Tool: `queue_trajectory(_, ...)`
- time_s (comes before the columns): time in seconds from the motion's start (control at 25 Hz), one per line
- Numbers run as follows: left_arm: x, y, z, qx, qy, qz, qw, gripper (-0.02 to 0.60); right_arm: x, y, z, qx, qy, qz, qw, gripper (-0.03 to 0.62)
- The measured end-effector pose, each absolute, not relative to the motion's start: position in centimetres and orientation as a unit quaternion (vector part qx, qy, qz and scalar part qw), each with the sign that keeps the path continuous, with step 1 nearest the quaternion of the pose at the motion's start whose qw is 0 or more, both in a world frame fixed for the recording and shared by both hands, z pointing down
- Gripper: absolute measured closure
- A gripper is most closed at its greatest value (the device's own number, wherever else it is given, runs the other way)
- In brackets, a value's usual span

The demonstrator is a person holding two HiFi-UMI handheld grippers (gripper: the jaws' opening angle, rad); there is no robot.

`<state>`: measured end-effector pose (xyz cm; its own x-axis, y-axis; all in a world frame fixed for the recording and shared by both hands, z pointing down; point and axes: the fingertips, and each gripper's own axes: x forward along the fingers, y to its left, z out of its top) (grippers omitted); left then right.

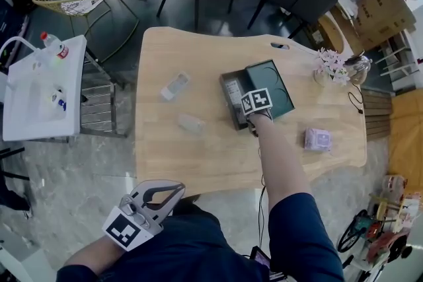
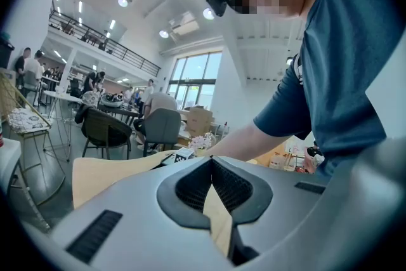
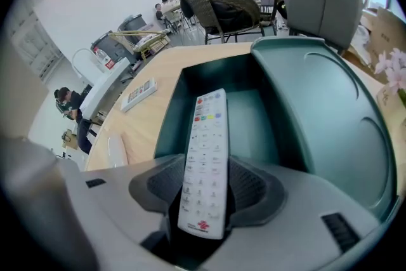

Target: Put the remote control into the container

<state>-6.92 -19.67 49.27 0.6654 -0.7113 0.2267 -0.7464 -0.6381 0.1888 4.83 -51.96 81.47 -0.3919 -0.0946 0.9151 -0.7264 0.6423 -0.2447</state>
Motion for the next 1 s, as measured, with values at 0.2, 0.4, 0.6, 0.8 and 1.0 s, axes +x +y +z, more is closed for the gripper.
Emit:
queue_trajectory(0.2,-6.9,-19.0,49.0,0.902,-0.403,0.059,0.141,0.551,5.6,-52.2,79.6,0.301,-0.789,0.259,0.469,0.381)
queue_trajectory(0.4,-6.9,-18.2,48.0,0.909,-0.393,0.053,0.130,0.551,5.5,-51.0,75.2,0.341,-0.823,0.186,0.414,0.381)
queue_trajectory(0.6,-6.6,-17.0,46.4,0.917,-0.378,0.033,0.121,0.551,5.1,-47.6,70.0,0.362,-0.850,0.163,0.345,0.382)
queue_trajectory(0.8,-6.9,-15.4,44.9,0.923,-0.368,0.023,0.113,0.551,4.1,-42.0,65.5,0.371,-0.867,0.154,0.295,0.385)
queue_trajectory(1.0,-6.9,-14.2,43.1,0.931,-0.353,0.012,0.096,0.551,2.5,-35.2,61.3,0.366,-0.883,0.141,0.257,0.431)
